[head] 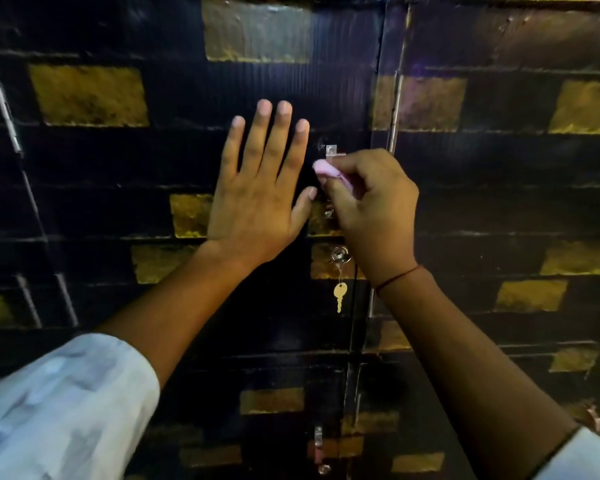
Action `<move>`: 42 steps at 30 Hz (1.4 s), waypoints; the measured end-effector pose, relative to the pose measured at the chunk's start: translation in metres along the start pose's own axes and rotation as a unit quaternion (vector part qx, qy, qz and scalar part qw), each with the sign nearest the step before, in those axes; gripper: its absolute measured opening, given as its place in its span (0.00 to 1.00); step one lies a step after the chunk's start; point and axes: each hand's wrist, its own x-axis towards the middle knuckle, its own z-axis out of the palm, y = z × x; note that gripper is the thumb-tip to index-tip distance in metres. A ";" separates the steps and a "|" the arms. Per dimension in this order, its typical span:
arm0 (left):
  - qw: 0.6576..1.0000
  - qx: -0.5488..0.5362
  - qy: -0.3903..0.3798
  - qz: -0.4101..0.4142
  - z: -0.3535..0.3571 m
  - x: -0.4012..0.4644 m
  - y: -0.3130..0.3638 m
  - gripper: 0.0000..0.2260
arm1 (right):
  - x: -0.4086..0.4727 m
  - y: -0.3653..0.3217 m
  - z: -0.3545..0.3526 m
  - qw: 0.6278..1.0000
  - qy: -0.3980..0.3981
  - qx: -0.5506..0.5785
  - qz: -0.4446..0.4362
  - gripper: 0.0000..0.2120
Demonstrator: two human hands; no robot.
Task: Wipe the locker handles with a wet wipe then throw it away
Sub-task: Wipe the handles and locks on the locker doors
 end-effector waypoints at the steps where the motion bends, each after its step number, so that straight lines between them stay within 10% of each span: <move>1: 1.000 0.002 0.006 -0.001 0.000 0.000 0.000 0.33 | -0.006 0.000 -0.001 1.000 -0.008 0.019 0.015 0.02; 17: 0.995 0.004 0.088 0.055 0.002 -0.001 -0.025 0.28 | 0.000 -0.001 -0.008 0.986 -0.016 0.125 0.107 0.06; 35: 0.997 0.015 0.059 0.056 -0.001 -0.003 -0.025 0.29 | -0.014 0.017 -0.010 0.992 -0.118 -0.039 -0.029 0.08; 42: 0.996 0.007 0.063 0.056 -0.001 -0.003 -0.024 0.29 | -0.029 0.025 -0.020 0.996 -0.025 -0.091 -0.006 0.04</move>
